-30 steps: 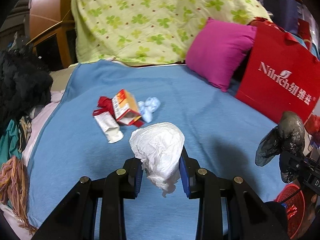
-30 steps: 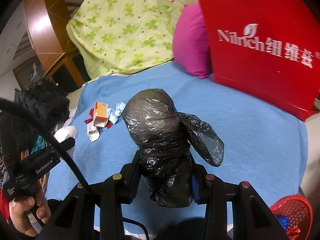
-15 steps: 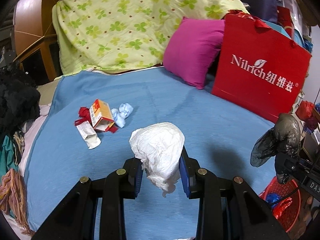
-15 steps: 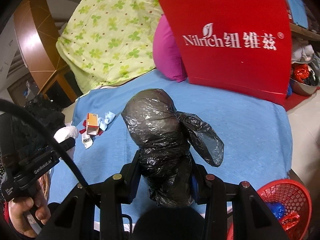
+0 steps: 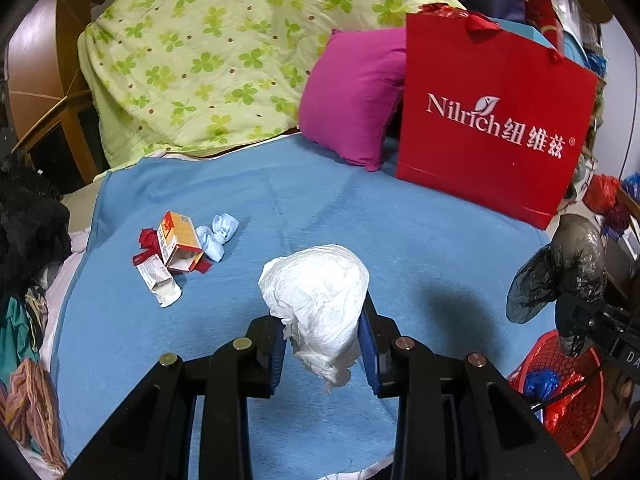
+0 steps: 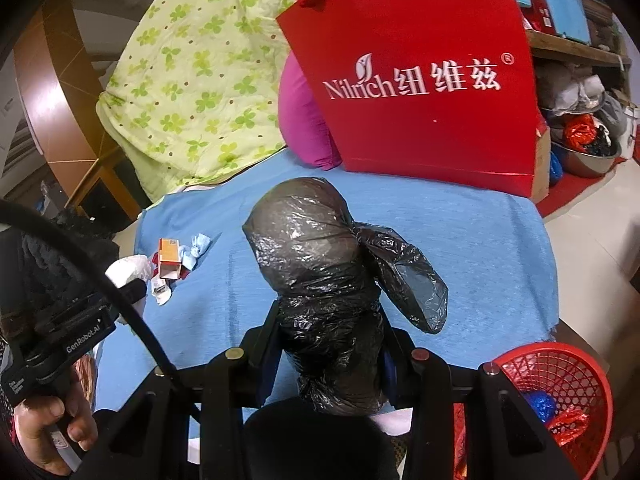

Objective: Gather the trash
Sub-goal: 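Carry the white tissue and black bag over to the red mesh basket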

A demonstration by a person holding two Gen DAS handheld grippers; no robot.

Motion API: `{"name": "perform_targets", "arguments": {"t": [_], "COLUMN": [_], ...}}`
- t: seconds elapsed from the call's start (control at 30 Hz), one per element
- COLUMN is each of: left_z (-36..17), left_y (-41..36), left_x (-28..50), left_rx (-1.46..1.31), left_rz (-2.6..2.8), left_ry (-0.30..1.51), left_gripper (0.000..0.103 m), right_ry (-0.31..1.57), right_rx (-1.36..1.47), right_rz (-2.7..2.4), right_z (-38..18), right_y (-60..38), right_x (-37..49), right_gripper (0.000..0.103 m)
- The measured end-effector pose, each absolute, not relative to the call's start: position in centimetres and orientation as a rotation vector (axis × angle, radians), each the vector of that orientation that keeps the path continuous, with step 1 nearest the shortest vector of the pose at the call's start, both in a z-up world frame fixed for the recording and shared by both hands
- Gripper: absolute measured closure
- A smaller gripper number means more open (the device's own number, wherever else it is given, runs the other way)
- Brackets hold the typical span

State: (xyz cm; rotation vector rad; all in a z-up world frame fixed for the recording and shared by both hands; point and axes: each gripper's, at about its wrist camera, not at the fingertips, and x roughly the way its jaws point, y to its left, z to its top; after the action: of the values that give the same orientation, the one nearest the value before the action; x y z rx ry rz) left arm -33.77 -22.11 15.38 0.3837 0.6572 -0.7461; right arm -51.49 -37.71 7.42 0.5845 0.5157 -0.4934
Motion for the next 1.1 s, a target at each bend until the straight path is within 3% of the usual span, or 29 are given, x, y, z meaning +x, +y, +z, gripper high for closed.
{"name": "perform_targets", "arguments": {"t": [1.1], "left_z": [15.0], "left_y": [-29.2], "left_x": [-42.8], "left_rx": [0.494], "left_rz": [-0.971], "left_ry": [0.636], "left_gripper": [0.069], "right_ry": [0.503], "right_rx": [0.701], "right_rz": [-0.725], "right_z": [3.9], "right_y": [-40.9], "right_x": [-64.4], "right_gripper": [0.060]}}
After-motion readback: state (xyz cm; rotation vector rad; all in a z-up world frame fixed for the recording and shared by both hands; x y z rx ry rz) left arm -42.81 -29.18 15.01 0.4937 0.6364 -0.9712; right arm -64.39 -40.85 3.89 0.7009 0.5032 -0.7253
